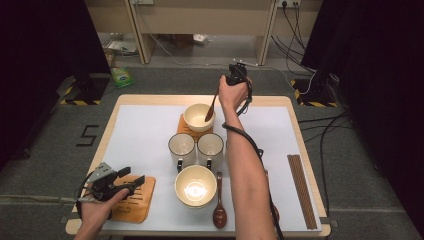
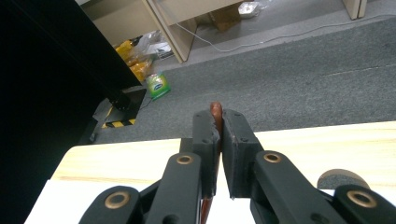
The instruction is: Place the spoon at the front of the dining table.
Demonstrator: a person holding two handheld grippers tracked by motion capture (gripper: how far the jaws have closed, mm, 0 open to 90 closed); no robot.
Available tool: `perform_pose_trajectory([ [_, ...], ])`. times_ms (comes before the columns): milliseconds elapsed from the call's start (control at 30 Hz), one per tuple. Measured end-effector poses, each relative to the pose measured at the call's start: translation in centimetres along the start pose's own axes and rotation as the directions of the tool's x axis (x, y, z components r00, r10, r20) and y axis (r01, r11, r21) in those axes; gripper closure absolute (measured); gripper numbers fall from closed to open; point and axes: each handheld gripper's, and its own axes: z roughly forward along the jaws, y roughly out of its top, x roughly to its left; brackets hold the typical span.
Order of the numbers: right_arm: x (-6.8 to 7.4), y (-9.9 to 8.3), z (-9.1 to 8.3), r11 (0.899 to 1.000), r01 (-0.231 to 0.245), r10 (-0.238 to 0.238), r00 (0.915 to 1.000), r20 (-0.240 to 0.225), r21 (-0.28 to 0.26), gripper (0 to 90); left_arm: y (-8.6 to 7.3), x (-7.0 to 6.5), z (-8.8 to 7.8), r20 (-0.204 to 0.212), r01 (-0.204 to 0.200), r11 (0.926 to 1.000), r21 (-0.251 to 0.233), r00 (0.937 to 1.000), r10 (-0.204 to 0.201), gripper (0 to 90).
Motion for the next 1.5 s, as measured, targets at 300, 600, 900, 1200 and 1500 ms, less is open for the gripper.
perform_pose_trajectory([
  [300, 0.0, -0.4, 0.1, 1.0, 0.007, -0.007, 1.0, 0.004, 0.01, 84.1, 0.0, 0.0, 0.0, 0.0, 0.001, 1.0, 0.0, 1.0, -0.001, 25.2],
  [600, -0.3, -1.2, -0.1, 0.999, 0.016, -0.017, 0.9999, 0.004, 0.027, 84.2, -0.1, -0.2, 0.1, 0.0, 0.003, 1.0, 0.003, 1.0, -0.003, 25.2],
  [900, -0.6, -2.1, -0.7, 0.999, 0.025, -0.025, 0.9997, 0.005, 0.039, 84.2, -0.1, -0.2, 0.1, -0.001, -0.001, 1.0, 0.006, 1.0, 0.001, 25.2],
  [1200, -0.7, -2.4, -1.7, 0.998, 0.039, -0.039, 0.9992, 0.0, 0.044, 84.2, -0.2, -0.3, 0.1, -0.002, -0.001, 1.0, 0.008, 1.0, 0.001, 25.2],
  [1500, -1.4, -3.0, -2.8, 0.998, 0.032, -0.032, 0.9994, -0.011, 0.056, 84.0, -0.2, -0.4, 0.2, -0.003, 0.001, 1.0, 0.007, 1.0, -0.001, 25.2],
])
